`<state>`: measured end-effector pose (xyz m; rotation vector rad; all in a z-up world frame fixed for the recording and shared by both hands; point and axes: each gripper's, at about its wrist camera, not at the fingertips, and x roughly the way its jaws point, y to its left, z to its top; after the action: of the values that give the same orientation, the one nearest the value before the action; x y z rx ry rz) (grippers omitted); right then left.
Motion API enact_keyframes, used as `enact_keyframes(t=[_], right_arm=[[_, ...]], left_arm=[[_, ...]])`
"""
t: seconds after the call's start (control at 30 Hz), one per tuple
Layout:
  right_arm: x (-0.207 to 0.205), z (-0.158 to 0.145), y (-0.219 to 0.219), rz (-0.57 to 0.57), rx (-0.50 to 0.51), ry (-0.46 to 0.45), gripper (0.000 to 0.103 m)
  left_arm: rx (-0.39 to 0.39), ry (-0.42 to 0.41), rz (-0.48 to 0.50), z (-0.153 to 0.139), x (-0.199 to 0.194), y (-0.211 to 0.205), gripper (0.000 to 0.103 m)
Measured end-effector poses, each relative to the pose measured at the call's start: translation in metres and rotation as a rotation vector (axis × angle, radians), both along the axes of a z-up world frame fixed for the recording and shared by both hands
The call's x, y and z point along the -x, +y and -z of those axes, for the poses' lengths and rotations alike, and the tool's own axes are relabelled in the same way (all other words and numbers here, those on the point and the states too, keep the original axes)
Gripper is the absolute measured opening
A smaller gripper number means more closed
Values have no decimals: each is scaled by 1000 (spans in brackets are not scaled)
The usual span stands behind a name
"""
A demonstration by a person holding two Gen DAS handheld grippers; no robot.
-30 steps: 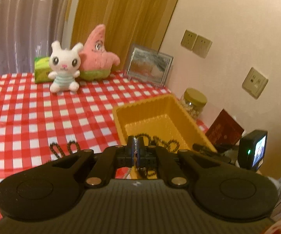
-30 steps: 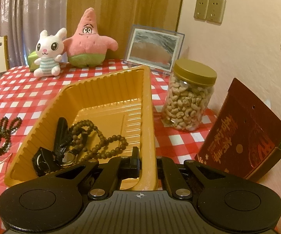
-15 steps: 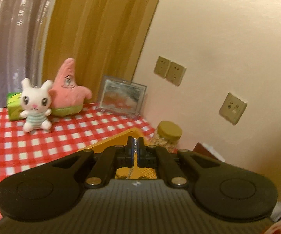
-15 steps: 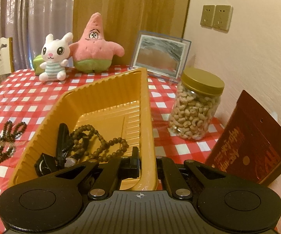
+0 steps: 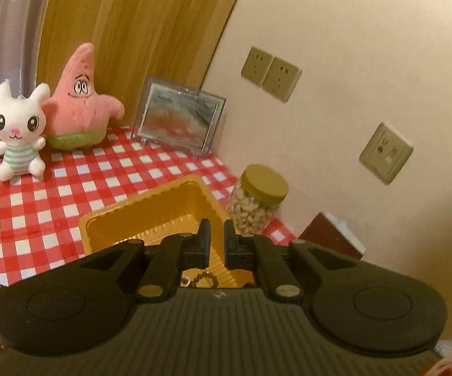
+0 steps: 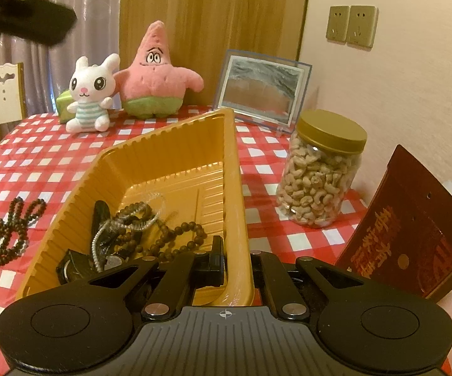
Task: Organize jewelry
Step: 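Carry the silver chain into the orange tray and open the left gripper, then reach the left gripper to the last wooden bead necklace and grasp it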
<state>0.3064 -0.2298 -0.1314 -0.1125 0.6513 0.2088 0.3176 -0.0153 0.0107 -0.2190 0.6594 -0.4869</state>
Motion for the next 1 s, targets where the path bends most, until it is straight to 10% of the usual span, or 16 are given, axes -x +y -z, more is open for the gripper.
enact_keyframes(t=[1.0], right_arm=[[-7, 3, 6, -20, 11, 2, 4]], left_arm=[[-245, 218, -459, 72, 59, 121, 34]])
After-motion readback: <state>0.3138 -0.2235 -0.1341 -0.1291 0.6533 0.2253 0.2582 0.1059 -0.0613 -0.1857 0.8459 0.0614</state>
